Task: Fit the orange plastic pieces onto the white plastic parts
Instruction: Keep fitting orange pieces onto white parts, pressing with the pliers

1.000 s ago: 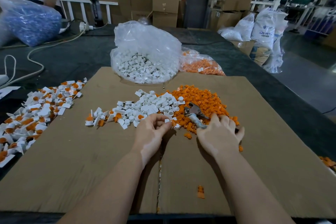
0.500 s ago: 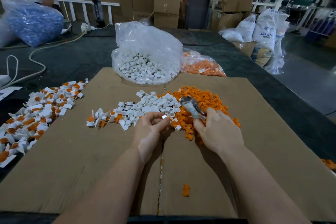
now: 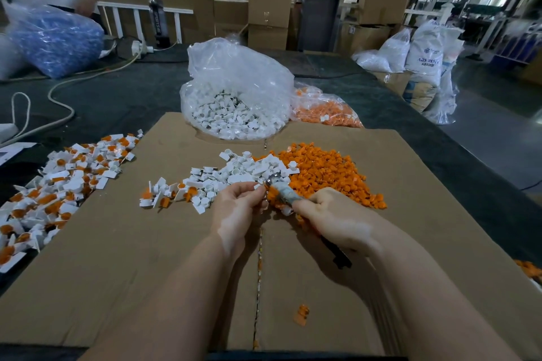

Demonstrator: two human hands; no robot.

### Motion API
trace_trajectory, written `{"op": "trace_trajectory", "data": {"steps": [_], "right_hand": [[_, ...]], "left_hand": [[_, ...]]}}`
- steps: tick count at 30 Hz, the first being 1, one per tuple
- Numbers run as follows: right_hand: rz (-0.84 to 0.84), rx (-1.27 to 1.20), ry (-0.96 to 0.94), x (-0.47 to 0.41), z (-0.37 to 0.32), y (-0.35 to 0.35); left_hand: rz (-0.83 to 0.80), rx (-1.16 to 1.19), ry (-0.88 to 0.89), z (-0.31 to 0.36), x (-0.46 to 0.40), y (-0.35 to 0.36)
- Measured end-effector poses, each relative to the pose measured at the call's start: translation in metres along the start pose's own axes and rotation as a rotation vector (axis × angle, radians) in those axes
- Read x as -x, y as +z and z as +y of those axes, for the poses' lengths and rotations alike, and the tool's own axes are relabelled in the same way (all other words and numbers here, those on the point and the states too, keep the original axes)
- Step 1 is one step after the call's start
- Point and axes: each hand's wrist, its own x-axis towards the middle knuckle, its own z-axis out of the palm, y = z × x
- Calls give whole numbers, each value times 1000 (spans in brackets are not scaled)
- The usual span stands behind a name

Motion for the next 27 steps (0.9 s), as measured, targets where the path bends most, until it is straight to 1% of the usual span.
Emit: {"op": "trace_trajectory", "data": {"steps": [4,8,9,11,13,16,18,21,23,25,27], "right_hand": [[-11,-13,10,-1,-1,-1],[29,8,21,-4,0,2],[50,29,25,-6,0,3],[101,95,33,-10,0,5],[145,143,49,-13,0,9],[188,174,70,-16,2,13],[202,189,76,-17,4,15],[215,182,71,-15,5,15],[216,140,51,-13,6,12],[176,63,22,-10,5,8],[112,12,-5,-6,3,4]], "left_hand": [[10,8,8,-1,-1,0],[-41,35,38,-3,2,-4],[-66,2,80,-4,4,-5],[-132,-139,197,-9,7,-7],[-189,-265,277,-10,9,-7],[-230,-383,321,-9,12,-4],[-238,-404,329,-9,14,-2],[-157,-351,312,-10,11,-3],[-97,-231,252,-10,8,-4],[-54,-98,173,-9,5,-5],[-27,-25,117,-7,3,-5]]}}
